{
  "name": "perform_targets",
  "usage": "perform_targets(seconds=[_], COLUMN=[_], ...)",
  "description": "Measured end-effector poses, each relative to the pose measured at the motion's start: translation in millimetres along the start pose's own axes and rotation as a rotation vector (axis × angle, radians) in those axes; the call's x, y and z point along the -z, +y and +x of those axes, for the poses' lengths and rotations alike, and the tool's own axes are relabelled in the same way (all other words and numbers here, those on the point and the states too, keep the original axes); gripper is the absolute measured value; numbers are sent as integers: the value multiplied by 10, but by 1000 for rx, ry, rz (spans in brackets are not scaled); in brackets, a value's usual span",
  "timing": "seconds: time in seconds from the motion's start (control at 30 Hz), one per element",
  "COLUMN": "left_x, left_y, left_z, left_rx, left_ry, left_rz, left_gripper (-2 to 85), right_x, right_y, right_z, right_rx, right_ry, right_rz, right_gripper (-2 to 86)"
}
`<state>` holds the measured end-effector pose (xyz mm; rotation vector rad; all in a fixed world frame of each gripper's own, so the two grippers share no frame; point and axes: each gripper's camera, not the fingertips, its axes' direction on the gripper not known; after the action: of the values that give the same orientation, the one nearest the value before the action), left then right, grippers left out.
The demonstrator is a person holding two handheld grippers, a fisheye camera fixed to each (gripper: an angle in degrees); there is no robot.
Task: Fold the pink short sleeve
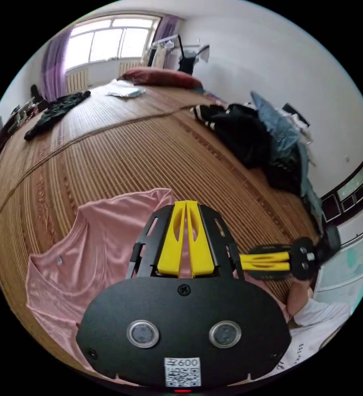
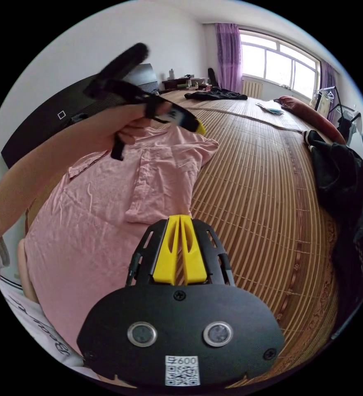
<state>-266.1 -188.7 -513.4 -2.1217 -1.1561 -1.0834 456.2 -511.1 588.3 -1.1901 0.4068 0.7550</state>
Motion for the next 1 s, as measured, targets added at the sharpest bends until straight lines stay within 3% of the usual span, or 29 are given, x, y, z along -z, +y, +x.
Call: perform_targets(seconds=[0.07, 0.3, 0.5, 0.57, 0.67, 0.83, 1.0], left_x=[-524, -1057, -1103, -906, -1062, -1906, -2148], left_y=[-191, -293, -504, -563, -646, -760, -774], left_z=[-122, -796, -1538, -1830, -2154, -2500, -3002], left_rx=[-23, 140, 154, 156, 164, 120, 153], left_ry=[-127, -126, -12, 66, 120, 37, 56], left_rz=[-54, 33, 34, 119, 99, -46, 20], left_gripper=[6, 6, 7, 6, 4, 3, 5], right_x=[114, 500, 1104, 1182, 1133, 1282, 1462], right_y=[-87, -328, -548, -656, -825, -1002, -1113], right_z=[-20, 101, 125, 102, 2, -63, 119], right_rx=[6, -50, -82, -77, -37, -12, -56], right_ry=[-4, -87, -24, -12, -21, -1, -74], right_rz=[-3, -5, 107, 81, 1, 1, 19], right_gripper=[-8, -9, -9, -9, -9, -9, -9])
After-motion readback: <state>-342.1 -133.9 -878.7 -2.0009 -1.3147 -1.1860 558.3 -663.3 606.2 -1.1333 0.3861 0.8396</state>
